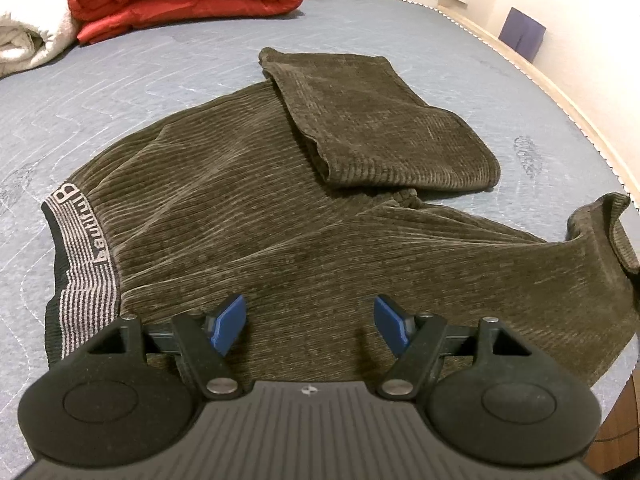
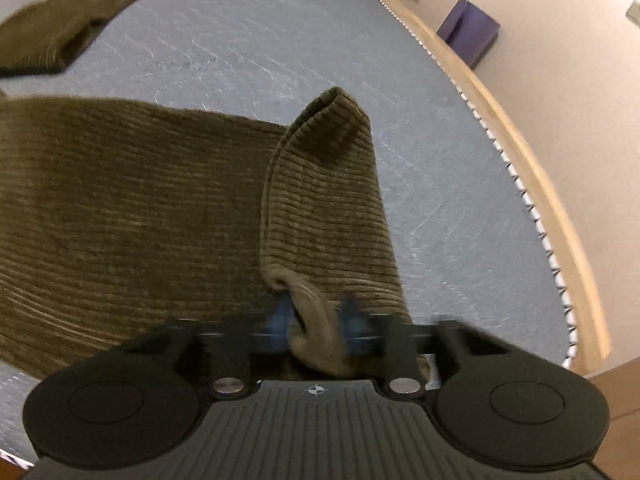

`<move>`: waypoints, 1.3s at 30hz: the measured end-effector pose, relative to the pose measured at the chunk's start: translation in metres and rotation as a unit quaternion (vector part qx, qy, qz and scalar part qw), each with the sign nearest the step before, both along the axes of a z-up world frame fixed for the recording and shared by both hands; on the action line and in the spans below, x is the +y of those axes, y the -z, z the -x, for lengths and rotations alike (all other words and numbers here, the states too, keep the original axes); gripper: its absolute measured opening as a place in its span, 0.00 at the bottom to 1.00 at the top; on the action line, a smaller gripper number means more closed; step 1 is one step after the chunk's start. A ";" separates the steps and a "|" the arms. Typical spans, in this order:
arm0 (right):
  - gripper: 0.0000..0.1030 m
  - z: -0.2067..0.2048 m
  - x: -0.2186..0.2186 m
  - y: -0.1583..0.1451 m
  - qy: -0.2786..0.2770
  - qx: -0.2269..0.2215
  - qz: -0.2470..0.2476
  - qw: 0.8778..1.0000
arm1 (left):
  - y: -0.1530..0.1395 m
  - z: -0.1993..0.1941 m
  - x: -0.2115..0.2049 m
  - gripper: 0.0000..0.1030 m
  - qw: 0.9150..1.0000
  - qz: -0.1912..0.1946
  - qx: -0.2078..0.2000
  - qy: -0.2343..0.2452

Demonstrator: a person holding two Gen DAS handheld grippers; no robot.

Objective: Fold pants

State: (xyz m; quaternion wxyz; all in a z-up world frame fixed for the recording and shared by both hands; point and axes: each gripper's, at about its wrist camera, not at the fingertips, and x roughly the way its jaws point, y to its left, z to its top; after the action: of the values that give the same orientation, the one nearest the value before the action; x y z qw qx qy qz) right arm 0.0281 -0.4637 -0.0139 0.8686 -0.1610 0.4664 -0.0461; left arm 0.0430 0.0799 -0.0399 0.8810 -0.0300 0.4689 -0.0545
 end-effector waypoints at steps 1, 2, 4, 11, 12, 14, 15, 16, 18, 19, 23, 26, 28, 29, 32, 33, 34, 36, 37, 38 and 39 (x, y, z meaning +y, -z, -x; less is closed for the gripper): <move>0.12 0.000 -0.003 -0.005 0.007 -0.013 -0.008 1.000 | 0.000 0.000 0.000 0.74 1.000 0.000 0.001 -0.001; 0.11 -0.001 -0.009 -0.012 0.022 -0.036 -0.021 0.999 | 0.001 -0.001 0.000 0.74 1.000 0.000 0.001 -0.002; 0.10 -0.001 -0.041 -0.035 0.101 -0.105 -0.076 0.986 | 0.001 -0.002 0.001 0.74 1.000 -0.001 0.002 -0.003; 0.08 0.034 -0.187 -0.009 0.486 -0.154 -0.152 0.847 | 0.003 -0.001 0.002 0.74 1.000 -0.002 0.005 0.002; 0.08 0.036 -0.196 0.002 0.499 -0.136 -0.161 0.841 | 0.003 -0.001 0.002 0.74 1.000 -0.002 0.005 0.001; 0.09 0.042 -0.206 0.014 0.546 -0.121 -0.165 0.813 | 0.003 -0.001 0.002 0.74 1.000 -0.001 0.005 -0.001; 0.13 0.046 -0.206 0.012 0.561 -0.134 -0.167 0.800 | 0.002 -0.002 0.001 0.74 1.000 -0.001 0.005 0.000; 0.15 0.048 -0.204 0.006 0.563 -0.155 -0.171 0.794 | 0.002 -0.002 0.000 0.74 1.000 -0.002 0.004 0.000; 0.26 0.043 -0.193 -0.008 0.531 -0.198 -0.196 0.801 | 0.002 -0.002 -0.002 0.74 1.000 -0.002 0.003 0.003; 0.29 0.036 -0.183 -0.016 0.501 -0.219 -0.215 0.809 | 0.003 -0.003 -0.003 0.74 1.000 -0.002 0.004 0.004; 0.42 -0.008 -0.138 -0.028 0.369 -0.242 -0.301 0.845 | 0.006 -0.004 -0.002 0.74 1.000 -0.004 0.008 0.001; 0.42 -0.049 -0.109 -0.023 0.317 -0.220 -0.328 0.862 | 0.007 -0.006 0.002 0.74 1.000 -0.003 0.010 -0.005; 0.42 -0.079 -0.096 -0.012 0.306 -0.202 -0.331 0.870 | 0.007 -0.007 0.007 0.74 1.000 -0.003 0.010 -0.011; 0.42 -0.093 -0.092 -0.007 0.308 -0.191 -0.328 0.872 | 0.007 -0.007 0.009 0.74 1.000 -0.004 0.010 -0.014; 0.43 -0.126 -0.089 0.013 0.328 -0.161 -0.339 0.867 | 0.008 -0.007 0.017 0.74 1.000 -0.005 0.011 -0.022; 0.43 -0.135 -0.089 0.019 0.333 -0.153 -0.340 0.866 | 0.009 -0.007 0.020 0.74 1.000 -0.006 0.012 -0.024; 0.43 -0.145 -0.088 0.026 0.336 -0.144 -0.336 0.868 | 0.009 -0.007 0.022 0.74 1.000 -0.006 0.013 -0.025; 0.41 -0.156 -0.075 0.027 0.340 -0.125 -0.314 0.877 | 0.010 -0.007 0.025 0.74 1.000 -0.005 0.014 -0.026; 0.39 -0.161 -0.069 0.029 0.341 -0.122 -0.291 0.885 | 0.010 -0.007 0.027 0.74 1.000 -0.004 0.014 -0.027; 0.27 -0.167 -0.062 0.029 0.342 -0.119 -0.257 0.896 | 0.009 -0.007 0.028 0.74 1.000 -0.004 0.013 -0.027; 0.07 -0.171 -0.056 0.026 0.350 -0.111 -0.218 0.904 | 0.009 -0.007 0.029 0.74 1.000 -0.003 0.013 -0.027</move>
State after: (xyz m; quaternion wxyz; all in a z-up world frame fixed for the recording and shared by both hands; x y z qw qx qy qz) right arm 0.1993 -0.5192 -0.0399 0.8561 0.2128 0.3912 -0.2621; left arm 0.0502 0.1093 -0.0485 0.8763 -0.0411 0.4792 -0.0289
